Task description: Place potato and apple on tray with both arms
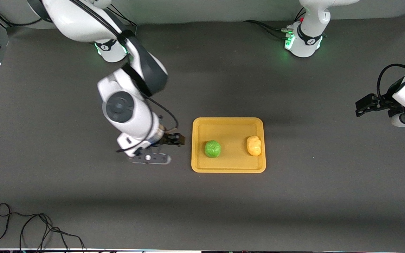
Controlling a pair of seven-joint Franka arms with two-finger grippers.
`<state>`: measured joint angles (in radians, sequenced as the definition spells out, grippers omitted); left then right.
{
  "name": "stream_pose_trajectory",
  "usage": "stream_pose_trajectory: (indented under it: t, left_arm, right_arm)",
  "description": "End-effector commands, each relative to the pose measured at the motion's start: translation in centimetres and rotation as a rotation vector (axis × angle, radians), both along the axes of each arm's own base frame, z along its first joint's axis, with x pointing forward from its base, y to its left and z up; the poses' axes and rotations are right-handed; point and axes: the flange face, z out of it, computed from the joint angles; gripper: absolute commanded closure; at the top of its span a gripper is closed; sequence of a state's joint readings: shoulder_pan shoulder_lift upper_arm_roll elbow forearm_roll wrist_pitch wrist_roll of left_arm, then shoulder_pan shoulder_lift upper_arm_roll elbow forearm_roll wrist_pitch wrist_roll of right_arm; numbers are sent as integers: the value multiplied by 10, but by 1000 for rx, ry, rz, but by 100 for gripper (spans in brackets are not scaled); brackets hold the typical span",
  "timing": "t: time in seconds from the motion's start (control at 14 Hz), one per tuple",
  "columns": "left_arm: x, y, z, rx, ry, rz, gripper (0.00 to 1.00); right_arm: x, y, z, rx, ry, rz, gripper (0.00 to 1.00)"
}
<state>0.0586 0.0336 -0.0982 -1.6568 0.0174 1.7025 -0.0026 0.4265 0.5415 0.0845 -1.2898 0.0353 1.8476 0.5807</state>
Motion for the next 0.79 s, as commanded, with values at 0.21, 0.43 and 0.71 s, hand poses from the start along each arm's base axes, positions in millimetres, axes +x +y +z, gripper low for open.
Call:
stream_pose_trajectory:
  t: [0.21,0.43,0.71]
  left_arm:
    - [-6,0,3,-6,-14,1,0]
    - [-6,-1,3,-6,-14,-1,0]
    - [-6,-2,3,-6,-14,-2,0]
  right_arm:
    - [-52,-99,77,-57,-48,-36,0]
    - [-59,-181,118,-51,-40,6,0]
    - [-72,-245,165,-53,-5,-38,0]
